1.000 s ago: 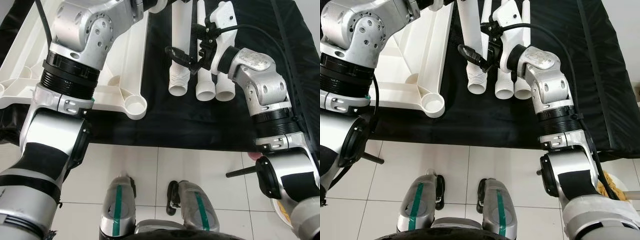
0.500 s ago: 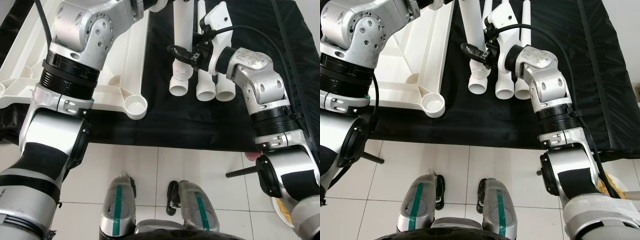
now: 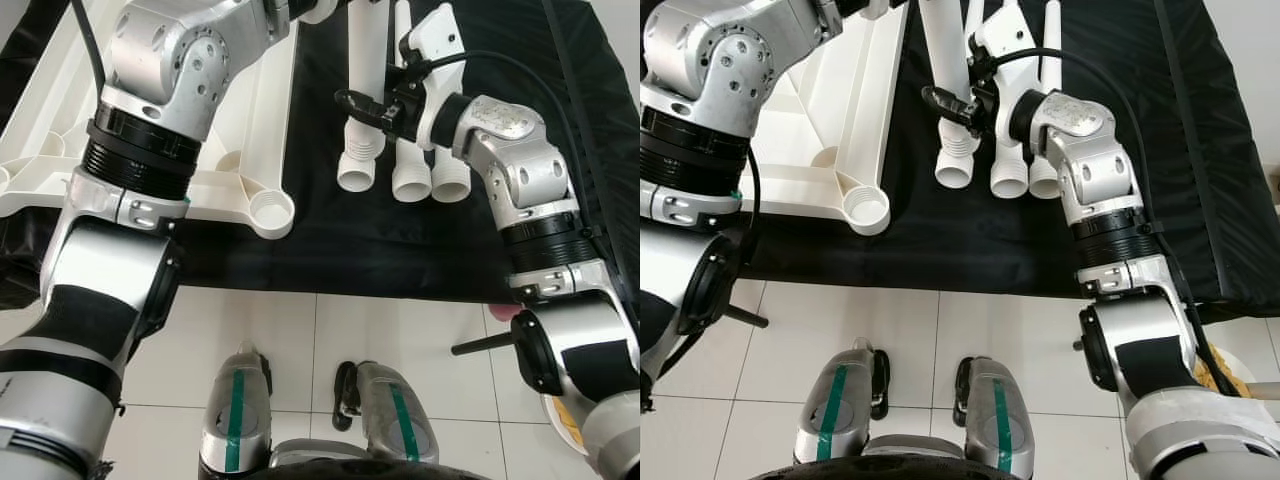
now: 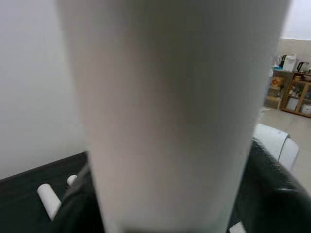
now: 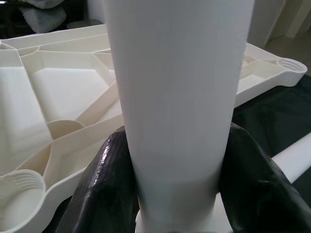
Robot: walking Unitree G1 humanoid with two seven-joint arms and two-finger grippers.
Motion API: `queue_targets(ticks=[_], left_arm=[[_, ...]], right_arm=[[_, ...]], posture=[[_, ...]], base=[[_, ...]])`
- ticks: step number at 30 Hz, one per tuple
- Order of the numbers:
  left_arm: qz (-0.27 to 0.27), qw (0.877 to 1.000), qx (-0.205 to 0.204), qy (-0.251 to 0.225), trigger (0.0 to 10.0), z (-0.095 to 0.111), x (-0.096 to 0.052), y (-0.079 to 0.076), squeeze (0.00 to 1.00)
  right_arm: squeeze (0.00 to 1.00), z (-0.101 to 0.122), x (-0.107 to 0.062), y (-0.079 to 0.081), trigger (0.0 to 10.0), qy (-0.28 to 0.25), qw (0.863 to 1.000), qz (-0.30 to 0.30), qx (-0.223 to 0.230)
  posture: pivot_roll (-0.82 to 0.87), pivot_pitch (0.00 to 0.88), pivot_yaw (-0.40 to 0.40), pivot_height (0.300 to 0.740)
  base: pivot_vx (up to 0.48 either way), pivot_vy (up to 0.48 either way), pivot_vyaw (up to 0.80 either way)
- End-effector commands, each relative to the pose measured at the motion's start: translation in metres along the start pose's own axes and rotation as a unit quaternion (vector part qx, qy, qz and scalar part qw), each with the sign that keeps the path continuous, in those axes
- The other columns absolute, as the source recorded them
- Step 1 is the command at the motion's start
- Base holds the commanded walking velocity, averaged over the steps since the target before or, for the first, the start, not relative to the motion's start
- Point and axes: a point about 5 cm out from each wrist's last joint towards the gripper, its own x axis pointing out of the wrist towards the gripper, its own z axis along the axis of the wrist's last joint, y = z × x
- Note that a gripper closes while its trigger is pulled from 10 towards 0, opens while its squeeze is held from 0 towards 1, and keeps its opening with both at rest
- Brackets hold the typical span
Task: Building children table
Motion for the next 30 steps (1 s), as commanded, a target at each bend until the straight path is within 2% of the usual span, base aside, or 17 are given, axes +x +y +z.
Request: queue_targets(ticks=[1, 6, 10, 11, 14, 15, 17, 18, 21, 23, 25, 28, 30], left_arm=[[-0.151, 0.988, 0.004, -0.009, 10.0, 0.007, -0.002, -0.019, 1.0], [-0.166, 0.986, -0.013, -0.027, 10.0, 0.014, -0.007, -0.02, 1.0], [-0.153, 0.986, -0.035, -0.053, 10.0, 0.024, -0.011, -0.013, 1.0], [-0.137, 0.988, -0.039, -0.056, 10.0, 0.026, -0.011, -0.009, 0.82], [-0.117, 0.99, -0.044, -0.057, 10.0, 0.027, -0.011, -0.003, 0.82], [-0.101, 0.992, -0.046, -0.058, 10.0, 0.027, -0.012, 0.002, 0.0], [-0.101, 0.992, -0.046, -0.058, 10.0, 0.027, -0.012, 0.002, 0.0], [-0.078, 0.994, -0.054, -0.062, 10.0, 0.026, -0.014, 0.008, 0.0], [-0.058, 0.994, -0.062, -0.066, 10.0, 0.025, -0.016, 0.014, 0.0], [-0.013, 0.995, -0.067, -0.069, 10.0, 0.016, -0.023, 0.023, 0.0], [0.023, 0.996, -0.057, -0.059, 10.0, 0.005, -0.03, 0.028, 0.0], [0.033, 0.997, -0.052, -0.054, 10.0, 0.002, -0.032, 0.029, 0.0], [0.052, 0.998, -0.024, -0.03, 10.0, -0.012, -0.038, 0.031, 0.0]], right_arm=[[0.0, 0.002, 0.001, -0.001, 10.0, -0.003, 1.0, -0.006, 0.0], [0.0, 0.006, 0.001, -0.006, 10.0, -0.027, 0.999, -0.031, 0.024], [0.0, 0.01, 0.0, -0.013, 10.0, -0.048, 0.996, -0.057, 0.047], [0.0, 0.011, 0.0, -0.014, 10.0, -0.054, 0.995, -0.066, 0.052], [0.0, 0.012, -0.001, -0.016, 10.0, -0.061, 0.994, -0.075, 0.059], [0.0, 0.014, -0.001, -0.018, 10.0, -0.071, 0.992, -0.084, 0.065], [0.0, 0.014, -0.001, -0.018, 10.0, -0.071, 0.992, -0.084, 0.065], [0.0, 0.016, -0.002, -0.021, 10.0, -0.084, 0.989, -0.098, 0.072], [0.0, 0.017, -0.004, -0.023, 10.0, -0.095, 0.986, -0.111, 0.08], [0.0, 0.017, -0.009, -0.028, 10.0, -0.117, 0.978, -0.146, 0.096], [0.0, 0.013, -0.015, -0.029, 10.0, -0.13, 0.971, -0.17, 0.109], [0.0, 0.012, -0.017, -0.029, 10.0, -0.134, 0.969, -0.177, 0.113], [0.0, 0.009, -0.022, -0.027, 10.0, -0.147, 0.963, -0.186, 0.125]], posture=[[0.04, 0.0, -0.018, 0.74], [0.04, 0.001, -0.016, 0.74], [0.04, 0.001, -0.017, 0.74], [0.04, 0.002, -0.016, 0.74], [0.04, 0.002, -0.016, 0.74], [0.04, 0.004, -0.016, 0.74], [0.04, 0.004, -0.016, 0.74], [0.04, 0.006, -0.015, 0.74], [0.04, 0.007, -0.016, 0.74], [0.04, 0.011, -0.017, 0.74], [0.04, 0.015, -0.017, 0.74], [0.04, 0.014, -0.017, 0.74], [0.04, 0.017, -0.014, 0.74]], base=[[0.0, 0.0, 0.0], [0.0, 0.0, 0.0], [0.0, 0.0, 0.0], [0.0, 0.0, 0.0], [0.0, 0.0, 0.0], [0.0, 0.0, 0.0], [0.0, 0.0, 0.0], [0.0, 0.0, 0.0], [0.0, 0.0, 0.0], [0.0, 0.0, 0.0], [0.0, 0.0, 0.0], [0.0, 0.0, 0.0], [0.0, 0.0, 0.0]])
